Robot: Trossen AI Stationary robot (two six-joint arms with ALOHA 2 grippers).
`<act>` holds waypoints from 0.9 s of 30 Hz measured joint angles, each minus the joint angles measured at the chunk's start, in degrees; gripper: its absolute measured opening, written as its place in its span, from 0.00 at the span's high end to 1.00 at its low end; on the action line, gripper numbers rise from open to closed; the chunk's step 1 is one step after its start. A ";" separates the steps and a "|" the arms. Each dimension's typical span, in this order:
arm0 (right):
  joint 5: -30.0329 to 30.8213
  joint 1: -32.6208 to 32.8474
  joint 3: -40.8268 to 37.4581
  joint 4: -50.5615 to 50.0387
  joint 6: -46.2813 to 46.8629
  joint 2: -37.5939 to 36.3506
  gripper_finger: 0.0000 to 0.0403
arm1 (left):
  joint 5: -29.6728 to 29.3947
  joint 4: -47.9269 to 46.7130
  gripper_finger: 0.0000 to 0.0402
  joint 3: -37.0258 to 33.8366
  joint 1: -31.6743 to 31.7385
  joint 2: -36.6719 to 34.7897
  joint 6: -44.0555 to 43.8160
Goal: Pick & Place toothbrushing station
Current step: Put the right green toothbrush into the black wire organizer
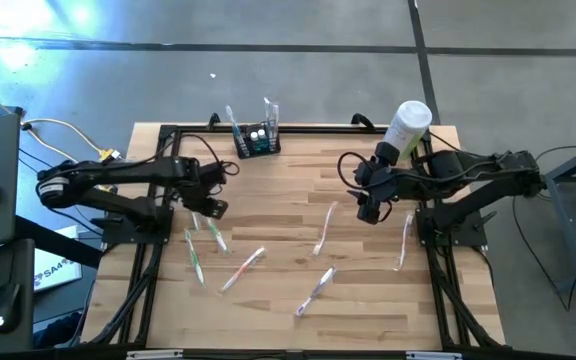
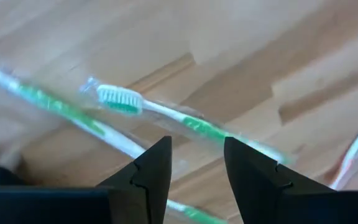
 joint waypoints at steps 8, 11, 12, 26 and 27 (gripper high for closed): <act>-0.20 -0.36 0.02 0.31 -0.52 0.72 0.41 | 1.26 0.36 0.64 0.04 -0.02 1.95 25.92; -1.26 -1.14 0.02 0.27 -0.90 0.65 0.41 | 1.25 0.59 0.64 0.07 -0.02 1.95 34.47; -1.74 -1.50 0.02 0.27 -1.06 0.61 0.41 | 1.23 0.59 0.64 0.07 -0.02 1.95 36.22; -3.18 -2.22 0.02 -0.52 -1.95 0.66 0.41 | 1.46 0.37 0.64 0.09 -5.11 1.95 27.15; -3.17 -2.22 0.02 -0.64 -1.95 0.66 0.41 | 0.84 0.56 0.64 0.09 -5.44 2.17 22.11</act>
